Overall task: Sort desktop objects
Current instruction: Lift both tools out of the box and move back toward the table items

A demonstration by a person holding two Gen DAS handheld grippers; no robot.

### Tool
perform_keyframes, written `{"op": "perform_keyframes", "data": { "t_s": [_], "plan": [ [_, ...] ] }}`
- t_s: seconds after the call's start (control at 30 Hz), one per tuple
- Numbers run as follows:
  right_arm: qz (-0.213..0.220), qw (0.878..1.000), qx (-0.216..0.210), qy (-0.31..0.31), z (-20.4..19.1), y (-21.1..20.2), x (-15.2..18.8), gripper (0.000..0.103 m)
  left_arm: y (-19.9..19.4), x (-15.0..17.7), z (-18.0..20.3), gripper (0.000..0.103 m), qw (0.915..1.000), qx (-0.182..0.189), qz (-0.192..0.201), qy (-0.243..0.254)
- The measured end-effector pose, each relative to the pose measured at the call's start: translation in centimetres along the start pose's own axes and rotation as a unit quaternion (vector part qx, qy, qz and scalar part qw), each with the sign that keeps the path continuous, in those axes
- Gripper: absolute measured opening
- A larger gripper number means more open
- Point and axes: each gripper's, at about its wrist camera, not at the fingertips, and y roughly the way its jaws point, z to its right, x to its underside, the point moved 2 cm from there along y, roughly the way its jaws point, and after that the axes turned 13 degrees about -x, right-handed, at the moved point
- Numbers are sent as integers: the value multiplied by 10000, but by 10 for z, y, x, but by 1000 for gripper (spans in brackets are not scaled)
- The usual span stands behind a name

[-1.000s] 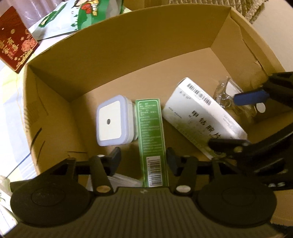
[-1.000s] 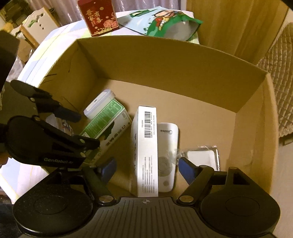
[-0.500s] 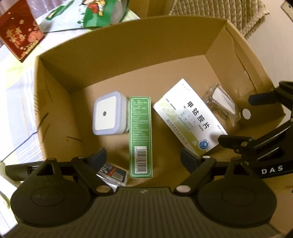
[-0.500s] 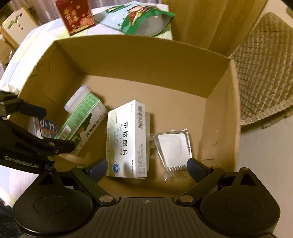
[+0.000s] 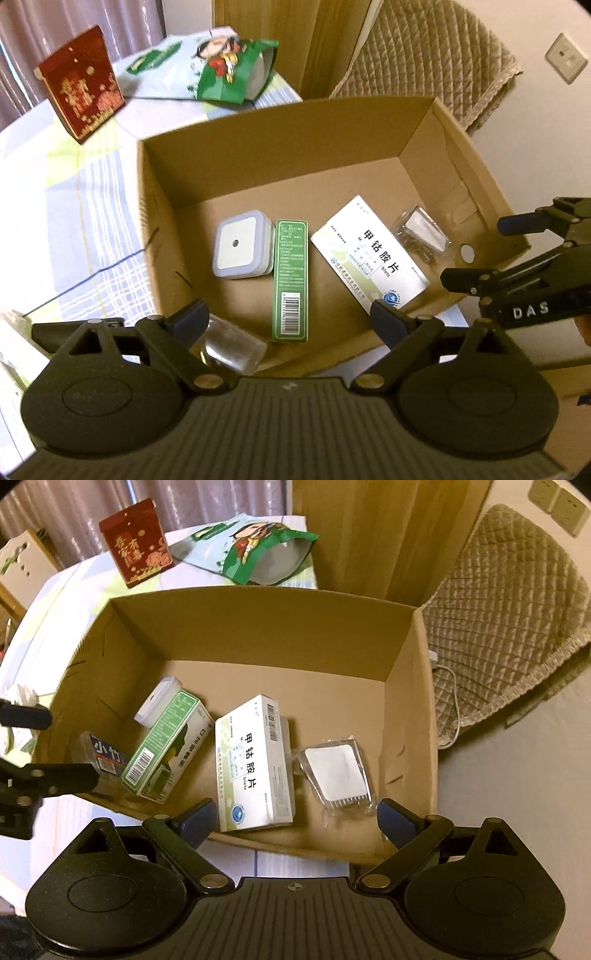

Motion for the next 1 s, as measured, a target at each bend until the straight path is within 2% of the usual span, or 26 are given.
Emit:
{"op": "perform_keyframes", "data": {
  "t_s": [0.43, 1.0],
  "plan": [
    [437, 9982, 78, 394, -30, -19, 20, 96, -32, 31, -28, 93, 9995, 67, 305, 67],
    [850, 9886, -4, 1239, -59, -24, 57, 96, -43, 75, -68, 94, 9986, 199, 387, 302]
  ]
}}
